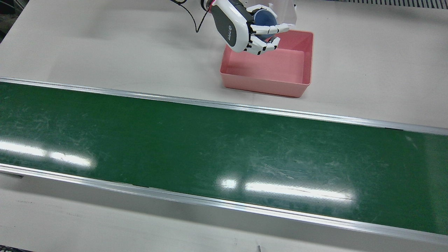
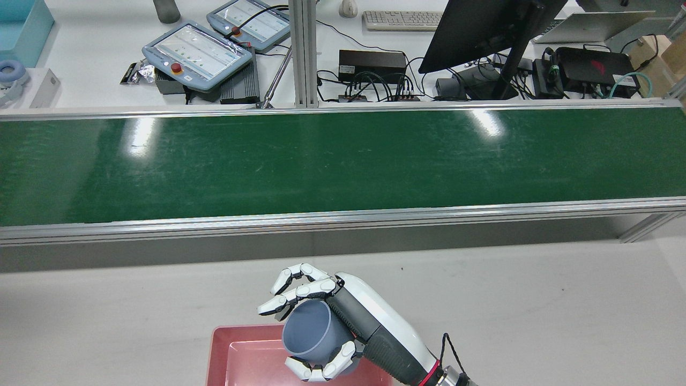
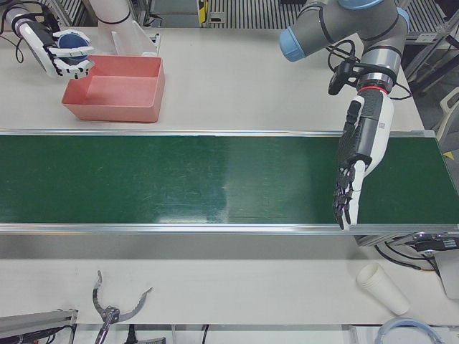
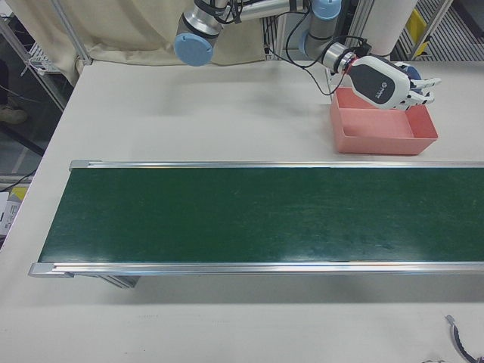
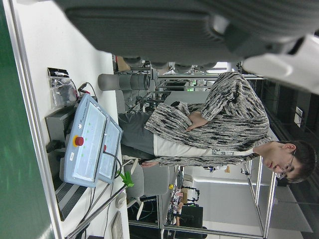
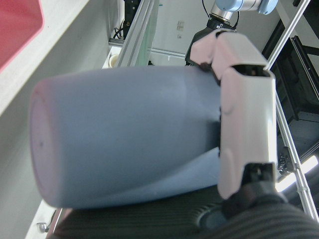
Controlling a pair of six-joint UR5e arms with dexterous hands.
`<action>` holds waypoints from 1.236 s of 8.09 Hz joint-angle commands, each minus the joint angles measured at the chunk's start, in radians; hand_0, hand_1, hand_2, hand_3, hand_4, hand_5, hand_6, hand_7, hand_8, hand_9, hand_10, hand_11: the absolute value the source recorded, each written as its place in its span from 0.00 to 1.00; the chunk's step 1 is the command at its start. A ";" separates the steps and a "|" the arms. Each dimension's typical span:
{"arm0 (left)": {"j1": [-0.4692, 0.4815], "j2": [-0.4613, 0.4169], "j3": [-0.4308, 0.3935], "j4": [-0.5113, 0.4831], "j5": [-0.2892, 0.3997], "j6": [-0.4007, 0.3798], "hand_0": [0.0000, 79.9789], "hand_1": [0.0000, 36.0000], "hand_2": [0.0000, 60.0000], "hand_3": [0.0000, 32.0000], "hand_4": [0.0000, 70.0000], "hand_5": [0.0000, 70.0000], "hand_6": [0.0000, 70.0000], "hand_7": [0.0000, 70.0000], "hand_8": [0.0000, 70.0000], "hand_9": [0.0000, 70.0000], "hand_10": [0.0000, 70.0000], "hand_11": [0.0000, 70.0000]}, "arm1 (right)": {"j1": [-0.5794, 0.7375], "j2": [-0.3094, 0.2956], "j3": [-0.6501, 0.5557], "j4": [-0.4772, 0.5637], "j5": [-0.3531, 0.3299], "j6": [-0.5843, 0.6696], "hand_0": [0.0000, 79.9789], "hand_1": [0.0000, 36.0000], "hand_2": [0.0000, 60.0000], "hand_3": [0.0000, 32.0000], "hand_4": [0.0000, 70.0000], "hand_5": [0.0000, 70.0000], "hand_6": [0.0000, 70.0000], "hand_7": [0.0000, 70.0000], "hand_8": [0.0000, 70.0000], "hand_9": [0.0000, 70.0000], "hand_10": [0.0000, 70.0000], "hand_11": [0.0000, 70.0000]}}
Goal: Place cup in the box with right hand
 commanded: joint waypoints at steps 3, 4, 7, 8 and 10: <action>-0.001 0.000 0.000 0.000 0.000 0.000 0.00 0.00 0.00 0.00 0.00 0.00 0.00 0.00 0.00 0.00 0.00 0.00 | 0.006 -0.005 -0.002 0.001 -0.025 0.045 1.00 0.79 0.00 0.35 0.00 0.15 0.04 0.12 0.08 0.10 0.04 0.10; 0.000 0.000 0.000 0.000 -0.002 0.000 0.00 0.00 0.00 0.00 0.00 0.00 0.00 0.00 0.00 0.00 0.00 0.00 | 0.017 -0.003 -0.004 0.001 -0.045 0.056 0.97 0.85 0.00 0.51 0.00 0.15 0.04 0.14 0.09 0.11 0.03 0.10; 0.000 0.000 0.000 0.000 0.000 0.000 0.00 0.00 0.00 0.00 0.00 0.00 0.00 0.00 0.00 0.00 0.00 0.00 | 0.076 -0.014 -0.001 -0.001 -0.054 0.094 0.78 0.96 0.46 0.52 0.00 0.15 0.05 0.18 0.11 0.14 0.04 0.11; 0.000 0.000 -0.001 0.000 -0.002 0.000 0.00 0.00 0.00 0.00 0.00 0.00 0.00 0.00 0.00 0.00 0.00 0.00 | 0.169 -0.069 0.004 -0.004 -0.077 0.198 0.78 0.94 0.38 0.49 0.00 0.15 0.05 0.20 0.11 0.15 0.04 0.11; 0.000 0.000 -0.001 0.000 0.000 0.000 0.00 0.00 0.00 0.00 0.00 0.00 0.00 0.00 0.00 0.00 0.00 0.00 | 0.403 -0.185 0.002 -0.013 -0.158 0.408 0.95 0.91 0.06 0.47 0.00 0.16 0.06 0.24 0.13 0.17 0.04 0.10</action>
